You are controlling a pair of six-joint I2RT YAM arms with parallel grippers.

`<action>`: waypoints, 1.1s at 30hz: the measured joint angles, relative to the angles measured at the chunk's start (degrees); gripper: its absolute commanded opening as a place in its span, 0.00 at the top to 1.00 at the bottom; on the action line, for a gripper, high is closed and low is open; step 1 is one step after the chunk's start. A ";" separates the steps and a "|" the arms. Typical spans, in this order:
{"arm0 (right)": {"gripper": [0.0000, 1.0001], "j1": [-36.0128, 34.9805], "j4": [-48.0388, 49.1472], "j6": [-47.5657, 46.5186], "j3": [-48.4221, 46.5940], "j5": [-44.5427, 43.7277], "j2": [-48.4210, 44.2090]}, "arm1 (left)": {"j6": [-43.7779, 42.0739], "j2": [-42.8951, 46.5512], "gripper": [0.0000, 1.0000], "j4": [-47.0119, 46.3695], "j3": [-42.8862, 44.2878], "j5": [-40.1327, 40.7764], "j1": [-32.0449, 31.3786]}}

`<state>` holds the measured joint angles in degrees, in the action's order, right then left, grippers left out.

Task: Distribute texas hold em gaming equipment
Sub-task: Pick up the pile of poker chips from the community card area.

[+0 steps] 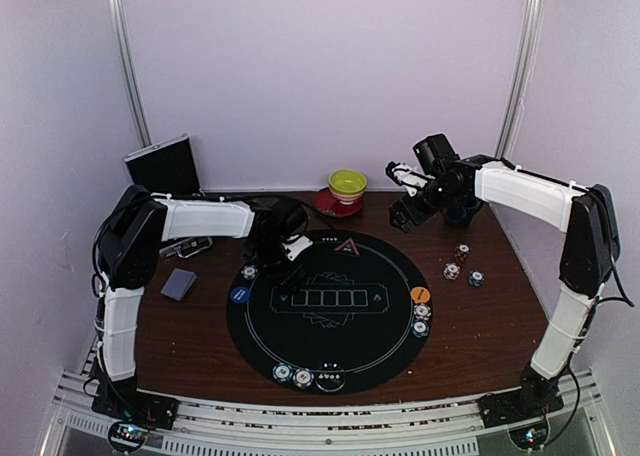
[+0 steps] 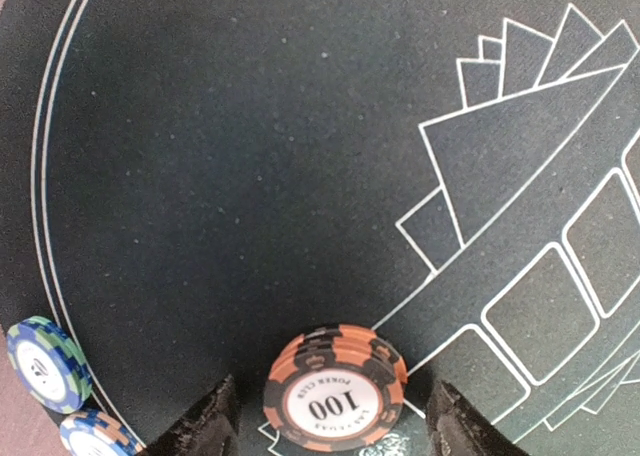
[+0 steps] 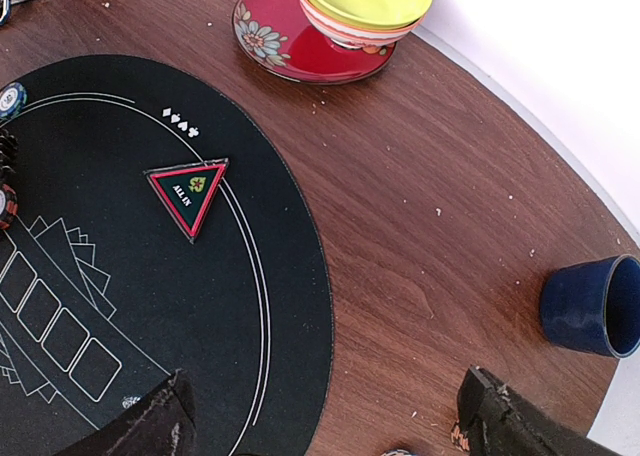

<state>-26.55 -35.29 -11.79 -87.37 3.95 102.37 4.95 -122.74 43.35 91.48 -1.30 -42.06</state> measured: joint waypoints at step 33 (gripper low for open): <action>0.08 0.00 0.00 0.00 0.02 0.02 0.00 | -0.55 -1.03 1.00 -0.20 1.01 0.13 0.50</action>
<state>-26.55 -35.29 -11.79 -87.35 3.97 102.37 4.40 -123.76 43.16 92.49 -1.17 -41.56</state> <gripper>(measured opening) 0.925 0.357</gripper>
